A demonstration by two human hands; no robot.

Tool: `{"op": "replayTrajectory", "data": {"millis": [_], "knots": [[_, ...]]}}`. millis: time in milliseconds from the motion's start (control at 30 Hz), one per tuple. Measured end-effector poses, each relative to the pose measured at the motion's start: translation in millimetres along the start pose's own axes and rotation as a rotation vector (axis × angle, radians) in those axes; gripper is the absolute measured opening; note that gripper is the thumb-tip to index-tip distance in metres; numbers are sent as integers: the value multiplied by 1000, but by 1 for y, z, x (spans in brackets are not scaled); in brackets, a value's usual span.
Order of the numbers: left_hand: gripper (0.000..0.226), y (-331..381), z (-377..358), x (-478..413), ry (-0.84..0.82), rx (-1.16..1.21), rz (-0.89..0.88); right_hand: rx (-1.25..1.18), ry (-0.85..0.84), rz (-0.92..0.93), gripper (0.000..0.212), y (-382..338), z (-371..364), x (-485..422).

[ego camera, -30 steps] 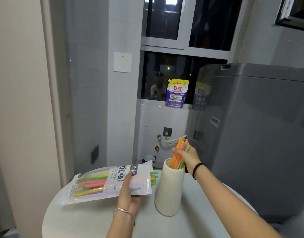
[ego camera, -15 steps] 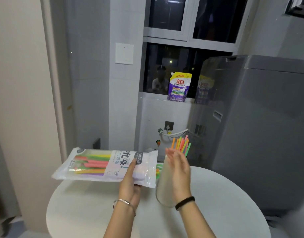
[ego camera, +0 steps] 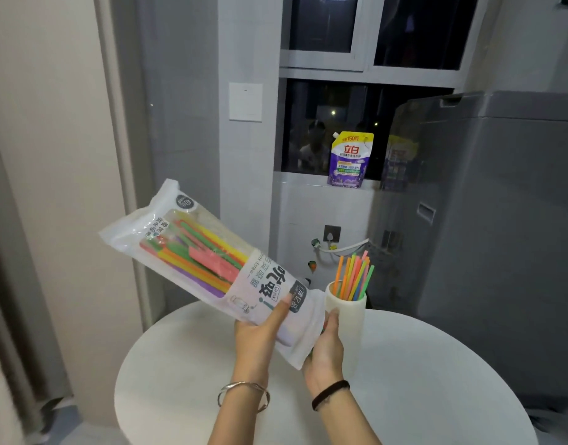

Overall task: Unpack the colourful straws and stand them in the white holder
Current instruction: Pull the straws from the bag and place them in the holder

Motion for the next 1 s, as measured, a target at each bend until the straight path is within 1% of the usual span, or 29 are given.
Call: {"op": "replayTrajectory", "data": {"millis": [67, 100, 200, 267, 333, 433, 533, 633, 700, 767, 833, 900, 1000], "knots": [[35, -1, 2, 0, 21, 14, 23, 142, 7, 102, 43, -8, 0, -1], [38, -2, 3, 0, 31, 23, 35, 220, 0, 161, 42, -12, -2, 0], [41, -3, 8, 0, 59, 67, 66, 422, -41, 323, 27, -22, -4, 0], [44, -5, 11, -1, 79, 112, 88, 516, -55, 388, 22, -26, -3, -1], [44, -8, 13, -1, 95, 160, 123, 552, -95, 398, 18, -28, -4, -1], [42, -13, 16, -1, 131, 253, 204, 558, -122, 406, 17, -37, -5, 2], [41, -18, 17, 0, 141, 382, 293, 522, -104, 427, 22, -52, -1, 7], [44, -22, 17, 1, 147, 445, 336, 484, -64, 437, 23, -64, 4, 11], [43, -25, 15, 3, 151, 454, 350, 445, -64, 367, 18, -61, 5, 10], [35, -26, 10, 6, 124, 453, 361, 392, -112, 245, 12, -50, 2, 8], [30, -27, 6, 8, 113, 445, 374, 371, -138, 190, 7, -42, 0, 7], [36, -28, 7, 8, 147, 450, 378, 358, -109, 194, 8, -43, 2, 7], [46, -27, 11, 5, 178, 499, 387, 283, -69, 244, 15, -58, 11, 5]]}}
Point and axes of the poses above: each hand's wrist, its own x-axis away from the middle knuckle, its own z-axis out of the back of the hand, y = z × x, the point moved 7 cm from there along -x, towards the middle knuckle, and after that the axes turned 10 degrees about -z, right-handed, at the moved point
